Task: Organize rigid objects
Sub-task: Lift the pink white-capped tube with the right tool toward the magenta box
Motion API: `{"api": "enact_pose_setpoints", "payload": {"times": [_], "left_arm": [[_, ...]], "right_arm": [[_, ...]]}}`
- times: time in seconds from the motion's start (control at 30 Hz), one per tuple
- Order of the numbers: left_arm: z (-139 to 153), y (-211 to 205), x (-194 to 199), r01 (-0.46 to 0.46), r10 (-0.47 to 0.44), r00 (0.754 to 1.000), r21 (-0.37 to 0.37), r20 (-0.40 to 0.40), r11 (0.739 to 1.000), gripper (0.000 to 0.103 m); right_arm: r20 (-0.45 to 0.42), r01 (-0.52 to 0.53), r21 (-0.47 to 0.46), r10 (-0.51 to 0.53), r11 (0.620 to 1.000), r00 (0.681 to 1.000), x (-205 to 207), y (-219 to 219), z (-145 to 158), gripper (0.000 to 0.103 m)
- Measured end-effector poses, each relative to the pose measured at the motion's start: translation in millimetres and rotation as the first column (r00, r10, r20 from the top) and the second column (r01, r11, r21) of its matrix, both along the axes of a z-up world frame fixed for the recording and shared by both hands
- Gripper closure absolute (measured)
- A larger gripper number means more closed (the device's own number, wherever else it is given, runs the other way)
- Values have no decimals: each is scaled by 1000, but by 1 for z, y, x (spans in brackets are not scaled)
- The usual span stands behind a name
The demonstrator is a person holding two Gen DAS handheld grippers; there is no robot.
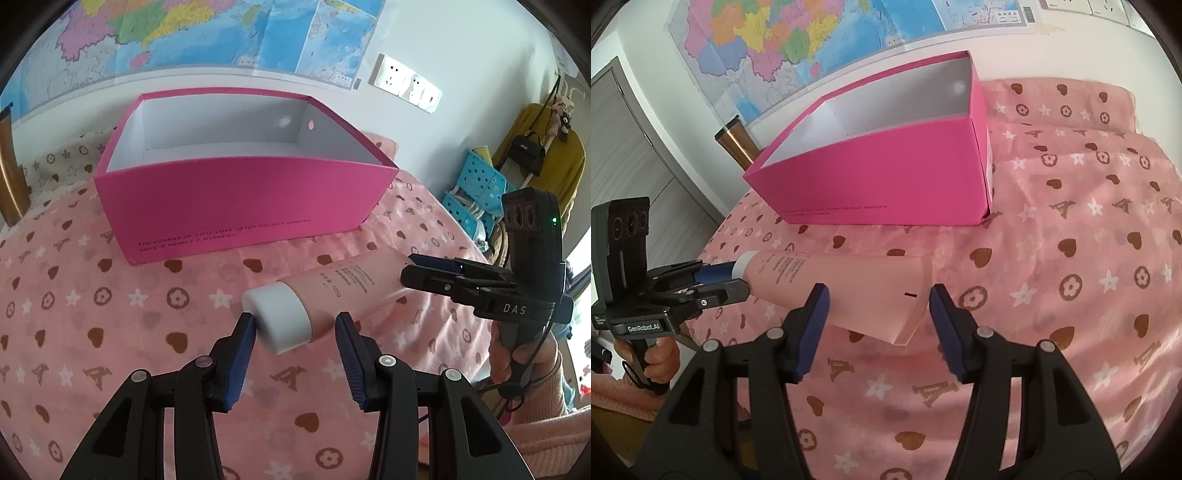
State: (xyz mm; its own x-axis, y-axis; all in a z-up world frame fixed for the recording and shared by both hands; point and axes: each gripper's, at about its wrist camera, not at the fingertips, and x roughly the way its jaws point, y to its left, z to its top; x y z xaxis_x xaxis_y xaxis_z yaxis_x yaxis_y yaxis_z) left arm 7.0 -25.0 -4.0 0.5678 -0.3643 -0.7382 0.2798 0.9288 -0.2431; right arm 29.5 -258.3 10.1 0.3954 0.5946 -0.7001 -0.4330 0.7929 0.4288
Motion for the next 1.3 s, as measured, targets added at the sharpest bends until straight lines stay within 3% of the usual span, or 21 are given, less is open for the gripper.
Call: {"api": "enact_pose_setpoints", "payload": {"times": [1.3], "left_arm": [[30,-11,23,8,-11,995,28,101,1000,58]], "right_arm": [[116,25,-2,-25,1000,993,21,-5,38,44]]}}
